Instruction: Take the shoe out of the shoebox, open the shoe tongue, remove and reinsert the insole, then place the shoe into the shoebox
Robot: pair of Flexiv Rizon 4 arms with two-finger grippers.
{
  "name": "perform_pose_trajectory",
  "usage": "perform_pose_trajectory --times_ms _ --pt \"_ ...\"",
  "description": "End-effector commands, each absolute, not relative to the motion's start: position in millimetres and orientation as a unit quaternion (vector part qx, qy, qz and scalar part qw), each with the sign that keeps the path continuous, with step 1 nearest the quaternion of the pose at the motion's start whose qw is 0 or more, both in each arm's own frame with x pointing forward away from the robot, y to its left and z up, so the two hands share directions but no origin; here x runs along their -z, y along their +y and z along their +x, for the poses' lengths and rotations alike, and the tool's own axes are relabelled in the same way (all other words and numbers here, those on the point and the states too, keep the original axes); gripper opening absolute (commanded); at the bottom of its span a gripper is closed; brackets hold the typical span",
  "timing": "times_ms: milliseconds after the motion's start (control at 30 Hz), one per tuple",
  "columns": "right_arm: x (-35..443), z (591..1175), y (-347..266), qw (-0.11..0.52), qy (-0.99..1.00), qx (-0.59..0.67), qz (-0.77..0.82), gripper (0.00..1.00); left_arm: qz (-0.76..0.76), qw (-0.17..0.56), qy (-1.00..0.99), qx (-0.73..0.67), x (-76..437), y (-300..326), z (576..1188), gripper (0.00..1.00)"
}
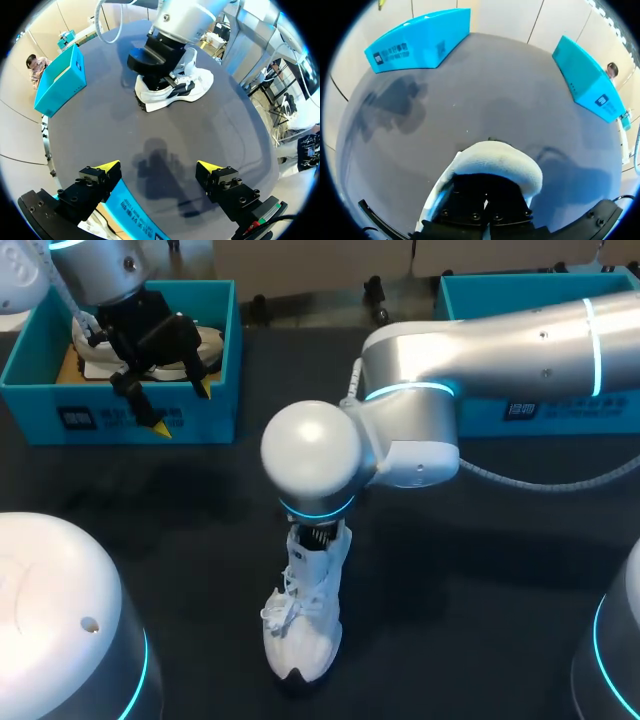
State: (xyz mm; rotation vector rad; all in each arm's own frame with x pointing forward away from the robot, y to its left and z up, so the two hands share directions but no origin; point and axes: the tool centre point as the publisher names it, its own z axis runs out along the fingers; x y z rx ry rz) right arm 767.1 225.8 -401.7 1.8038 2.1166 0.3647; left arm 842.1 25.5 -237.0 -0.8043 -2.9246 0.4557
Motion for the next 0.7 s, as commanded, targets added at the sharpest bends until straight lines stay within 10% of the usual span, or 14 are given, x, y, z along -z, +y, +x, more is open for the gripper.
perform_pose_trajectory --times_ms 33,700 --pt "414 762 226 0.148 0.665 -0.149 0.717 0.00 -0.262 0.037 -0.953 -0.148 237 26 842 1.00" --pt "399 774 218 0.185 0.667 -0.157 0.705 0.00 -0.262 0.037 -0.953 -0.148 237 26 842 1.00"
